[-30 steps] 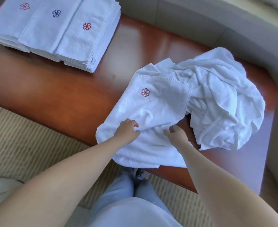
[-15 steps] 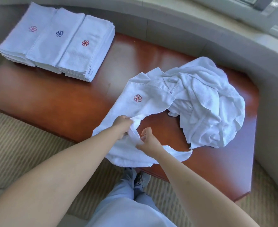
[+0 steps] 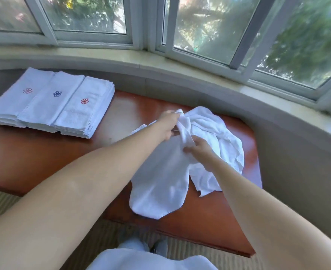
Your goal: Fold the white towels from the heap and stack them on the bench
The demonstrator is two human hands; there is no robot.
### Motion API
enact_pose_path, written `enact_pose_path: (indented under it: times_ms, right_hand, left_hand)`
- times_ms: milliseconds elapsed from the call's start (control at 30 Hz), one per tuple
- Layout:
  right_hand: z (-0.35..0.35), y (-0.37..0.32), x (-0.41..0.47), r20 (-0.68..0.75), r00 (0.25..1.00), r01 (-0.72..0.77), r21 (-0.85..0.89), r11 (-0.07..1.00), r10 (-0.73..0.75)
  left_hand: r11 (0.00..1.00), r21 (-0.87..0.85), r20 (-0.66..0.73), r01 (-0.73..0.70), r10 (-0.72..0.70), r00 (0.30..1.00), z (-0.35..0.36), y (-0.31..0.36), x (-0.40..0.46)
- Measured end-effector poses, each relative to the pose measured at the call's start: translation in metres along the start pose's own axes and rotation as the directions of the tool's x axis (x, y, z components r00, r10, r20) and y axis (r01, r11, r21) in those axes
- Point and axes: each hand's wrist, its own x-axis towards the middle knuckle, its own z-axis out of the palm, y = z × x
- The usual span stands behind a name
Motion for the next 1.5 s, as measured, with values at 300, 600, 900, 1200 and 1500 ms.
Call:
enact_pose_path:
  times_ms: [300, 600, 900, 1200, 1500]
  right_hand:
    - [0.042, -0.031, -0.007, 0.104, 0.975, 0.206, -0.099, 0.974, -0.196]
    - [0.153, 0.086, 0.016, 0.457, 0.867, -0.068, -0.287, 0.955, 0.199]
    - [0.136, 0.142, 0.074, -0.041, 0.978, -0.203, -0.365, 0.908, 0.203]
    - [0.142, 0.124, 0.152, 0.007, 0.988, -0.132, -0.48, 0.867, 0.154]
    - [0.173, 0.138, 0.156, 0.102, 0.924, -0.313, -0.346, 0.884, 0.367]
  left_hand:
    - [0.991, -0.094, -0.335, -0.1, 0.063, 0.94, -0.072, 0.007, 0.003]
    - [0.954, -0.068, -0.629, 0.291, -0.267, 0.73, -0.237, -0.195, 0.012]
    - [0.936, -0.172, -0.666, 0.307, -0.34, 0.664, -0.267, -0.267, 0.004]
    - [0.895, -0.172, -0.514, 0.412, -0.438, 0.738, -0.269, -0.29, 0.005]
    - [0.88, -0.15, -0.428, 0.452, -0.469, 0.772, -0.276, -0.296, -0.009]
